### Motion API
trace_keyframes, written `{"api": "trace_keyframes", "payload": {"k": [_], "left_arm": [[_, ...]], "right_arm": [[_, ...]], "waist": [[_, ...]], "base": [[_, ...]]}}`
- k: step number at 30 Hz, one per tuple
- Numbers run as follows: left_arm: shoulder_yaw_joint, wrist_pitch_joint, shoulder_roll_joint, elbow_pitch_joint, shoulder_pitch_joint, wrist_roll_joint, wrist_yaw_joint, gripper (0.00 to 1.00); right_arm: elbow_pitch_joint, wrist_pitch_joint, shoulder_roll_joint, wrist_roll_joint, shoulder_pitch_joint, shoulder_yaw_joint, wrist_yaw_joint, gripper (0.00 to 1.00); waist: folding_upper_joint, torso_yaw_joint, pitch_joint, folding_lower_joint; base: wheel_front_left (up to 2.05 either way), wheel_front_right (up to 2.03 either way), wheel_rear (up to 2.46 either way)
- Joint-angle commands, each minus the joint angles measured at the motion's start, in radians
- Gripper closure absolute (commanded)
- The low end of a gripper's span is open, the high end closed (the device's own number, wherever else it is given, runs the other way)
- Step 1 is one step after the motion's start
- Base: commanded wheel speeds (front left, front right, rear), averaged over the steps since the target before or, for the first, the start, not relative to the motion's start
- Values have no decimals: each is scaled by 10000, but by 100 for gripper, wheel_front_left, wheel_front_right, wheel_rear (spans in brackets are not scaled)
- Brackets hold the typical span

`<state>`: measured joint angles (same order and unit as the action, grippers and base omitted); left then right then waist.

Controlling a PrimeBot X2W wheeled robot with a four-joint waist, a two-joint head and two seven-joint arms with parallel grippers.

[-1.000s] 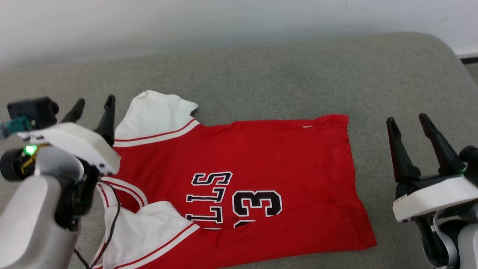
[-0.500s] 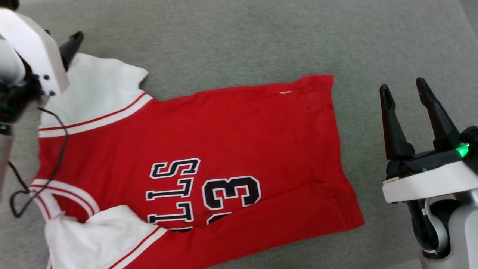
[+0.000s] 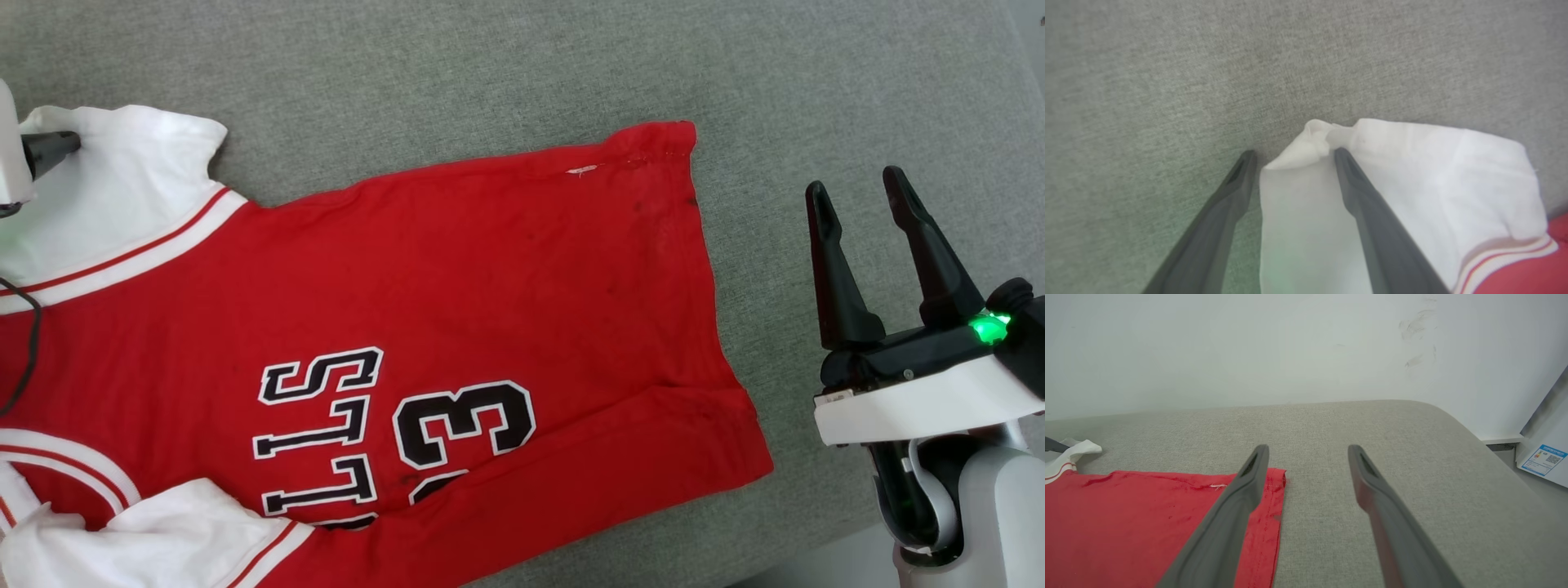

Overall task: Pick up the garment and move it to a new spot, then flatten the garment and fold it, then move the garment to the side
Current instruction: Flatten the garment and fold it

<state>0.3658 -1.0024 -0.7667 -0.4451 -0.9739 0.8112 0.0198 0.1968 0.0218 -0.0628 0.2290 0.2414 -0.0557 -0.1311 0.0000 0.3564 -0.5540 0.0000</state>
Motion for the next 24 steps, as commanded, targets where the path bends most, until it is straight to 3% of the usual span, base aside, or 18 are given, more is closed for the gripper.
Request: {"api": "trace_keyframes", "payload": {"k": [1, 2, 3, 12, 16, 24], "left_arm": [[330, -301, 298, -433, 706, 67, 87, 0], [330, -387, 390, -490, 834, 207, 96, 56], [285, -393, 489, -520, 921, 309, 138, 100], [115, 514, 813, -622, 976, 355, 81, 100], [275, 1677, 1027, -182, 272, -179, -320, 100], [892, 2597, 1776, 769, -314, -753, -732, 100]], "right_arm": [[-26, 76, 42, 89, 144, -17, 7, 0], [-54, 60, 47, 85, 154, -24, 7, 0], [-84, 49, 51, 119, 163, -35, 7, 0], [-331, -352, -250, 444, 254, 155, 7, 0], [-1323, -1806, -936, 1308, 769, 291, 7, 0], [-3208, -3828, -1896, 2226, 2266, 2, 6, 0]], "waist": [[0, 81, -80, 0], [0, 93, -100, 0], [0, 104, -120, 0], [0, -230, 256, 0], [0, -889, 744, 0], [0, -2026, 844, 0]], "base": [[0, 0, 0], [0, 0, 0], [0, 0, 0], [0, 0, 0], [0, 0, 0], [0, 0, 0]]}}
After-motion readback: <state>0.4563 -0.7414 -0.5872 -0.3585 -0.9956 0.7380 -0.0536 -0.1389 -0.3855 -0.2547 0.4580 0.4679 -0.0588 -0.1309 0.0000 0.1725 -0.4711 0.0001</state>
